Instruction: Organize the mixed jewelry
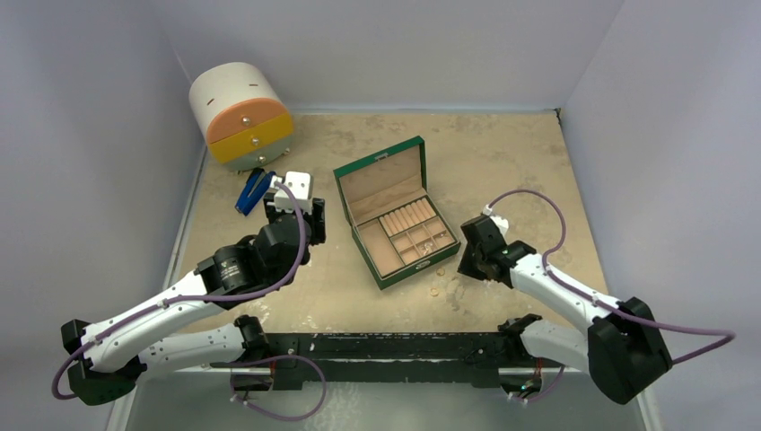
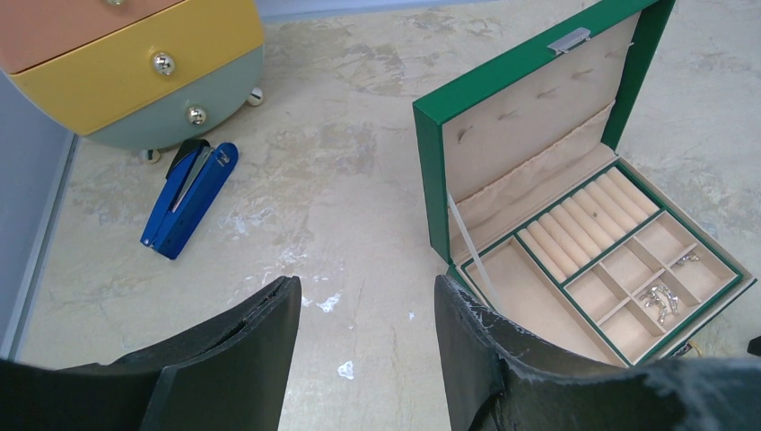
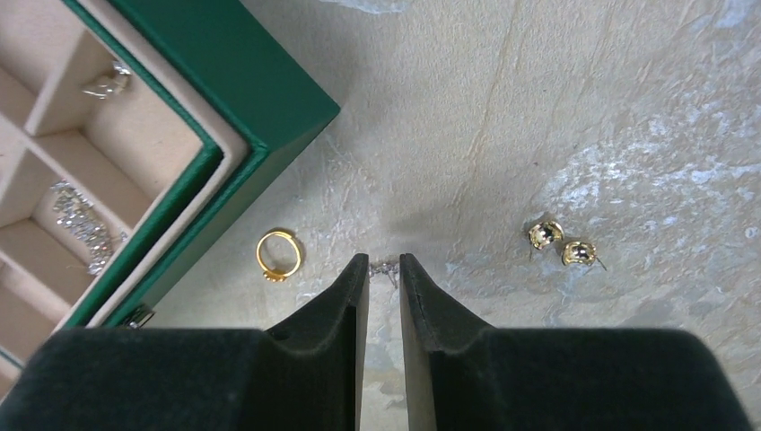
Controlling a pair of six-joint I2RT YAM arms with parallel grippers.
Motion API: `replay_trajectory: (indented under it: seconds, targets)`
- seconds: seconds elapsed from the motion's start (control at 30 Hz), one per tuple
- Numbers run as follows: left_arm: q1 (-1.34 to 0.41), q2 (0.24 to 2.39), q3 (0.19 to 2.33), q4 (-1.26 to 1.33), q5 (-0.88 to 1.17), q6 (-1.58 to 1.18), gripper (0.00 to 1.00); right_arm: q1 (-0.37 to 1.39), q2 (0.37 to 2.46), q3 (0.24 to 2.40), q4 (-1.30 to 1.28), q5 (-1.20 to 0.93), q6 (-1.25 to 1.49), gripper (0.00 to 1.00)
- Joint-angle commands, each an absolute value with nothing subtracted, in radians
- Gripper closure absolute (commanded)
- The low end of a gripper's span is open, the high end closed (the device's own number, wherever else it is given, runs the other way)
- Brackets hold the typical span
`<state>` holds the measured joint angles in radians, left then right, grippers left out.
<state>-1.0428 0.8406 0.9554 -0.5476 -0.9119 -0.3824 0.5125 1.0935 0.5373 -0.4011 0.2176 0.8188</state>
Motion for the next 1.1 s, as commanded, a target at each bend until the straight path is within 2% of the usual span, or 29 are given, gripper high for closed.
replay_trajectory:
  seconds: [0.0, 0.9, 1.07]
  targets:
    - [-1.039, 0.836, 0.958, -0.529, -0.91, -0.382, 0.44, 0.517, 1.12, 0.527, -0.353, 0.223, 0.838, 0.78]
    - [-1.037, 0.841, 0.96, -0.529, -0.904, -0.382, 0.44, 0.517, 1.117, 0.452, -0.309, 0.119, 0.842, 0.78]
    - [-1.038, 0.837, 0.959, -0.529, -0.904, -0.382, 0.44, 0.518, 1.103, 0.441, -0.308, 0.118, 0.849, 0.83]
